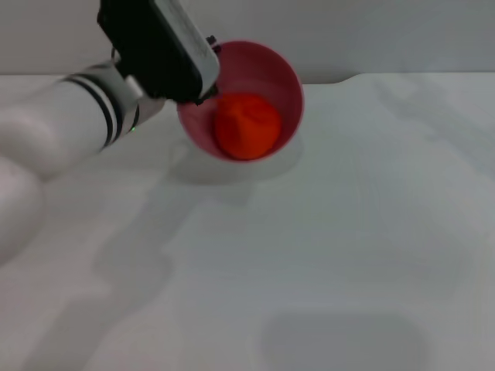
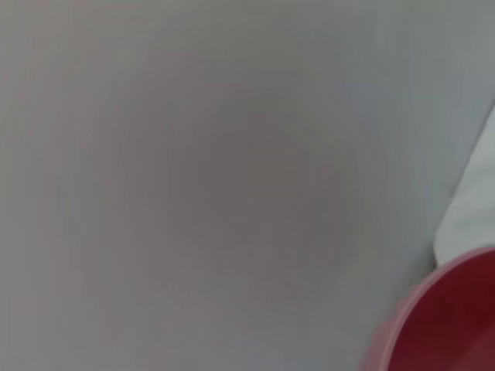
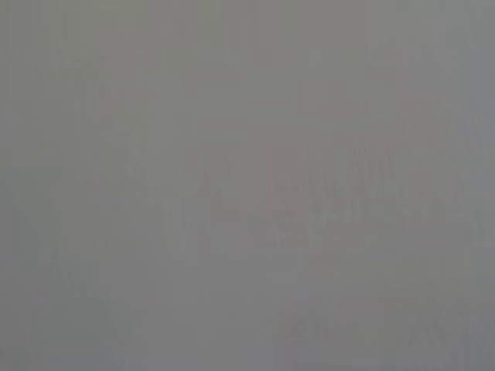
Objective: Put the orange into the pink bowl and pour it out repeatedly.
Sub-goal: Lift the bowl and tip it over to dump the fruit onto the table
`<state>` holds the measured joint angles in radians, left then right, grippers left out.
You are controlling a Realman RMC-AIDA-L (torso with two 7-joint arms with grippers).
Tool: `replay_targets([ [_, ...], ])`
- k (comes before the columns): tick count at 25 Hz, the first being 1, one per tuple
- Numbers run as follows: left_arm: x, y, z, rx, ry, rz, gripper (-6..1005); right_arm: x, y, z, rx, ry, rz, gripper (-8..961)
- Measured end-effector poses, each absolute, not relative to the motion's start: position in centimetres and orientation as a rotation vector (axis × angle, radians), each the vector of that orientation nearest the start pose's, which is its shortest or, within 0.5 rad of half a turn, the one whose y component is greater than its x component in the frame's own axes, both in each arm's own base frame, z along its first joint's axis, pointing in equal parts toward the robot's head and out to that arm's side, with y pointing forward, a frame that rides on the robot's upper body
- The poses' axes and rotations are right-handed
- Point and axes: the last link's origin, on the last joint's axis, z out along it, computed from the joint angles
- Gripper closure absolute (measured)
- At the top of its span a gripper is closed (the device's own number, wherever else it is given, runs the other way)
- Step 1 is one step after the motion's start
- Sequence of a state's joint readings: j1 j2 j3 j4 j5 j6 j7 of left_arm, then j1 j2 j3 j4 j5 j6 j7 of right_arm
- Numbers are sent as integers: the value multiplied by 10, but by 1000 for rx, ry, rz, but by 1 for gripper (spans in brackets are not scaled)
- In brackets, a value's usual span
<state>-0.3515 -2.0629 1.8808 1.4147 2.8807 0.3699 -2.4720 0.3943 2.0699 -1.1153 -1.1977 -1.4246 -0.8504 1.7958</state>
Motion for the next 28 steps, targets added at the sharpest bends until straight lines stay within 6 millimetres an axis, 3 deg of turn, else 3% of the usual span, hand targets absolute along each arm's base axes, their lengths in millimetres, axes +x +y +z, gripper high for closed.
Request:
replay_targets([
  [10,-143,364,-46,-2012,439,-23,958,184,410,95,-2021,682,979,295],
  [14,-143,364,-46,-2012,439,-23,958,181,411,93,-2032,683,987,295],
  [16,-136,350,-56,-1895,604,-113,958,178,411,92,-2039,679,990,295],
  [28,-141,341,-51,-1732,656,-202,958,174,414,94,-2032,674,1008,294],
])
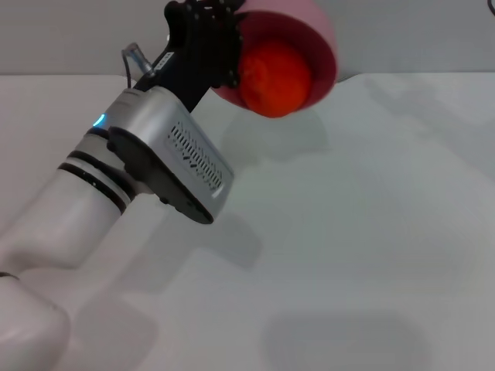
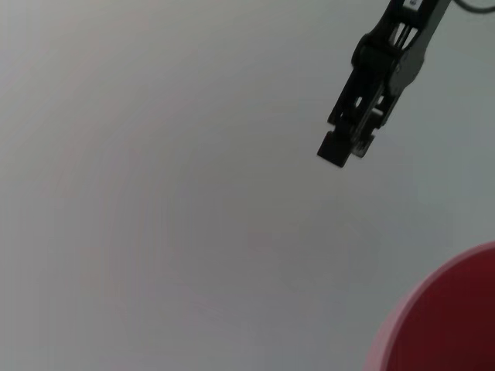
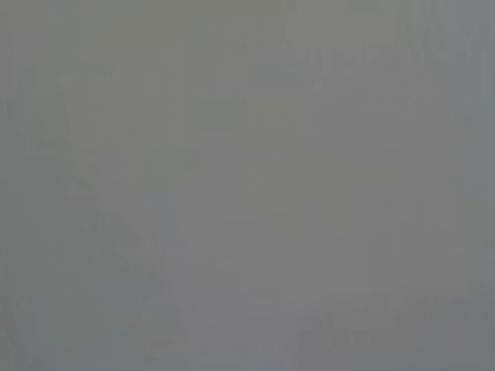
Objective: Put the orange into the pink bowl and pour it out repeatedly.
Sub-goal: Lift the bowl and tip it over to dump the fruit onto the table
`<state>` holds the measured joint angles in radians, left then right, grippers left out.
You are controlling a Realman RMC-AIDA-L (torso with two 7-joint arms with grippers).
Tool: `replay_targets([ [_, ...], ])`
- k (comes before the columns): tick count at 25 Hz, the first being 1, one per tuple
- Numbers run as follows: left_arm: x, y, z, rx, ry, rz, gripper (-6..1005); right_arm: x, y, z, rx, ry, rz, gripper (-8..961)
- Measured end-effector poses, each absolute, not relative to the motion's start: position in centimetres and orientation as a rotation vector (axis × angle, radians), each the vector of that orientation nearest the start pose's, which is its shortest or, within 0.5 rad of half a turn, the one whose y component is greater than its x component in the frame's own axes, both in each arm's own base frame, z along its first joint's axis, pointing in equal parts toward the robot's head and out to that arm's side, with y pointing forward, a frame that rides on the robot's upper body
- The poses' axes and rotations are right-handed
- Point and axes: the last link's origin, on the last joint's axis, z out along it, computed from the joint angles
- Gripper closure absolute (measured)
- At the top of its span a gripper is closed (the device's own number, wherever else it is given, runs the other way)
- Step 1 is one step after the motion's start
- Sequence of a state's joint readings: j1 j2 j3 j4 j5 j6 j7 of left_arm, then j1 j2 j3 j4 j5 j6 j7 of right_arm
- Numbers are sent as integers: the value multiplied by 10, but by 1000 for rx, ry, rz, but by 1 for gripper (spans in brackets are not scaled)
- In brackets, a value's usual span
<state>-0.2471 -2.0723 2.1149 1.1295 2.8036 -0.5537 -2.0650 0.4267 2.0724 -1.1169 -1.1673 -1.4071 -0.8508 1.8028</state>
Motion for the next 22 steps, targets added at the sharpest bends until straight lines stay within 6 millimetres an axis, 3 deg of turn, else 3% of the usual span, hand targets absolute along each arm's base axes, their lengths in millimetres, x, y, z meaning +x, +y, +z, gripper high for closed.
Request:
replay_targets([
  [11,-140,337,-40,-1598,667,-257,958,173,417,97,-2019,671,1019,294],
  [22,-135,334,-44,-1579,709,-265,958,171,419,97,-2019,669,1023,294],
])
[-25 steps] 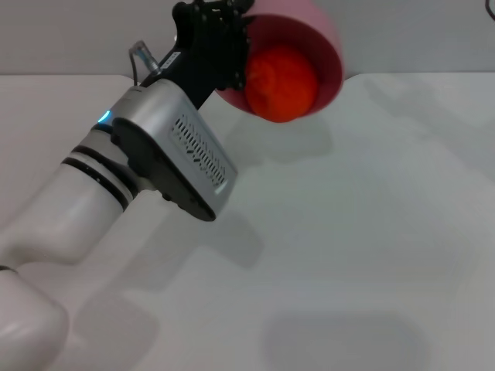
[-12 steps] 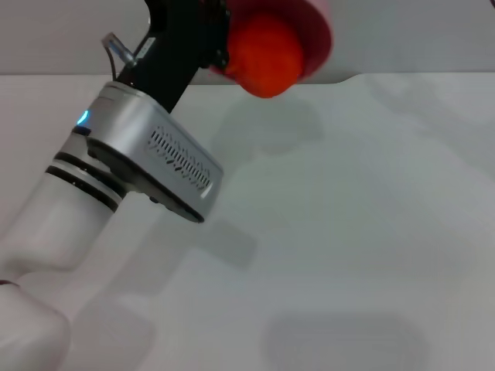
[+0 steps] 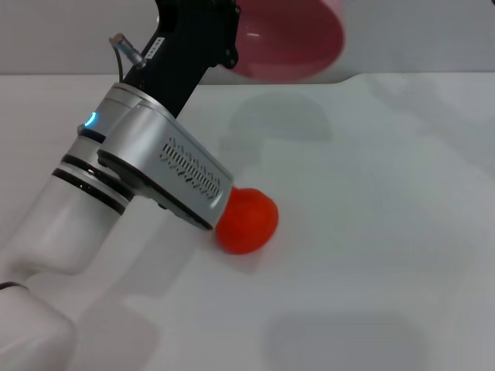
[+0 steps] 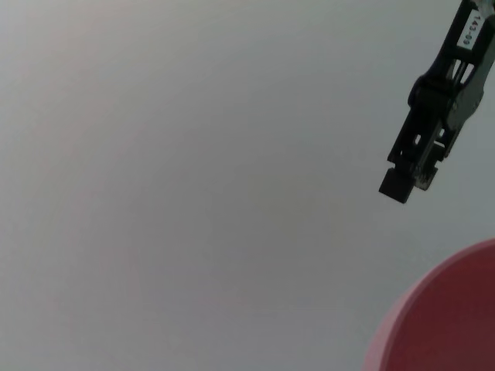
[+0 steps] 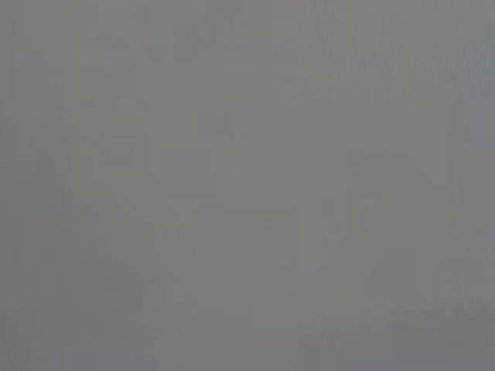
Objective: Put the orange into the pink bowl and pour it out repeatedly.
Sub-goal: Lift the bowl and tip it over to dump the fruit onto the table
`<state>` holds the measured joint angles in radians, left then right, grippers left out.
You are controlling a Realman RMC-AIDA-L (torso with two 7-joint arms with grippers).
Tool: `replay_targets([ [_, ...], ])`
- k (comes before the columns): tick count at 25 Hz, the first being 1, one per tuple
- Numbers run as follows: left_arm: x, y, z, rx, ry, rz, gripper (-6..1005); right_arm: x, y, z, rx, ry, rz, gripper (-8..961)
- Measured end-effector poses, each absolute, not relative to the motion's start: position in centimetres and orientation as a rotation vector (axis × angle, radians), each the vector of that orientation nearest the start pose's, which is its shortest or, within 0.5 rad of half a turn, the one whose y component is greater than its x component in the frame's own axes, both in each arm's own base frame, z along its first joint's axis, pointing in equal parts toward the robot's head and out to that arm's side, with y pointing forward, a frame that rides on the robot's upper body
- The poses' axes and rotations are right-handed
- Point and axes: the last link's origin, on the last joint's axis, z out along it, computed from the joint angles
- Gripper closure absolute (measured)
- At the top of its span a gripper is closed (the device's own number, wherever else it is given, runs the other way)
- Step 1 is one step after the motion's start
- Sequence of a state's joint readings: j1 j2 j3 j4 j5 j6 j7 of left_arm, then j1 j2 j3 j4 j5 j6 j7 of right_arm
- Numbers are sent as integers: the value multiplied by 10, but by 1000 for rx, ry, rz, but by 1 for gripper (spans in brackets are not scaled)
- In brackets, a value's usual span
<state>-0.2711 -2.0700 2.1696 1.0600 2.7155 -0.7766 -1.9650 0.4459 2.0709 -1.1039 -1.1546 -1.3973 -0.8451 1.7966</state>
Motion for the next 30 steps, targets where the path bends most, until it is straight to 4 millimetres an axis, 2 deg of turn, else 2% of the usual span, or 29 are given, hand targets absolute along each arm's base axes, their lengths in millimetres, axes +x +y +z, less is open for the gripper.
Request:
replay_targets([
  [8,-130,346,-42,-1664,566,-383,958,177,417,99,-2002,684,1019,294],
  [10,-130,354,-40,-1703,506,-395,958,180,417,99,-1997,693,1016,294],
  [11,-130,364,-39,-1747,443,-399,958,182,417,99,-1994,698,1015,294],
  [12,-130,364,-39,-1747,443,-399,958,184,417,99,-1991,701,1013,294],
  [18,-127,394,-41,-1904,222,-397,958,194,416,103,-1959,716,1026,295],
  [30,-122,431,-39,-2061,-115,-323,958,205,415,104,-1906,696,1069,295],
])
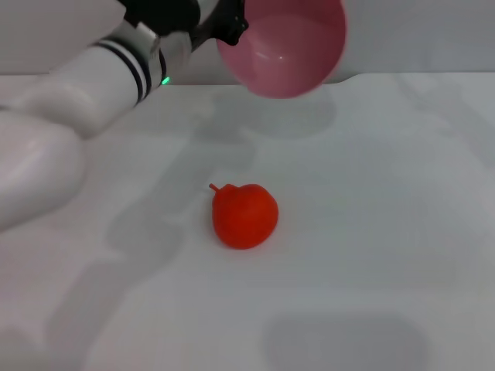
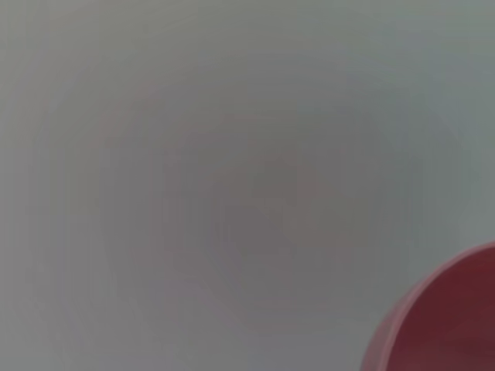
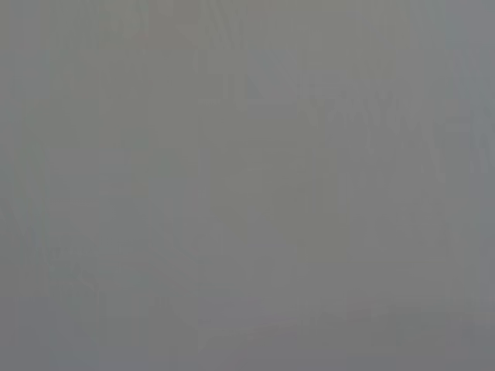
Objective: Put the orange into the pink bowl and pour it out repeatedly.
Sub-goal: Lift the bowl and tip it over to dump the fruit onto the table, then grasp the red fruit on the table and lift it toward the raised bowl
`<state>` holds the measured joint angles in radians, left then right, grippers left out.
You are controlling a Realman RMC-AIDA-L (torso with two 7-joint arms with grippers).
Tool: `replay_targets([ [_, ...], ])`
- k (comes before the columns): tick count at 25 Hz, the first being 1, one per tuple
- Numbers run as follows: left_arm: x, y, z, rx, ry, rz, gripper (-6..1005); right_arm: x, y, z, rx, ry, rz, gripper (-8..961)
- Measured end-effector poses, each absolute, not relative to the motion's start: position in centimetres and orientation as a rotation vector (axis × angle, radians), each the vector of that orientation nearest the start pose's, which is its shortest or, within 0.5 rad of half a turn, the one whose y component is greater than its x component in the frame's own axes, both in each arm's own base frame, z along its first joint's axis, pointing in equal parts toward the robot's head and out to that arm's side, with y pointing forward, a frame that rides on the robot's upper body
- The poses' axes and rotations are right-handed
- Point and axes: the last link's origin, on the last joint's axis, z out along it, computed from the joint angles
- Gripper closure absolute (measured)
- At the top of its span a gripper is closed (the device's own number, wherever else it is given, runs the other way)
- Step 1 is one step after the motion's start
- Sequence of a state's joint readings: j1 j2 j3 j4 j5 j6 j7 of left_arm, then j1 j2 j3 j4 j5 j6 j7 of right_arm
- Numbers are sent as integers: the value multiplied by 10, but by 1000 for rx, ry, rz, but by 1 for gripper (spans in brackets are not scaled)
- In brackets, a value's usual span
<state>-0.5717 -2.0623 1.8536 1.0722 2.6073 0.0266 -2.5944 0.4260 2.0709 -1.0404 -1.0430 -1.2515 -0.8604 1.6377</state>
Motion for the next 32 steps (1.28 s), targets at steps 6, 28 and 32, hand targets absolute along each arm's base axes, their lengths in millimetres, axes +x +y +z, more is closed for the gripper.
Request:
replay_targets([
  [6,-121,444,-37,-2183,-324,-220,958,203,415,104,-1913,665,1066,295],
  [28,-199,444,73,-2330,-956,300,958,217,416,54,-2210,577,601,294],
  [32,-219,435,76,-2301,-1035,322,958,206,422,38,-2327,645,441,294],
])
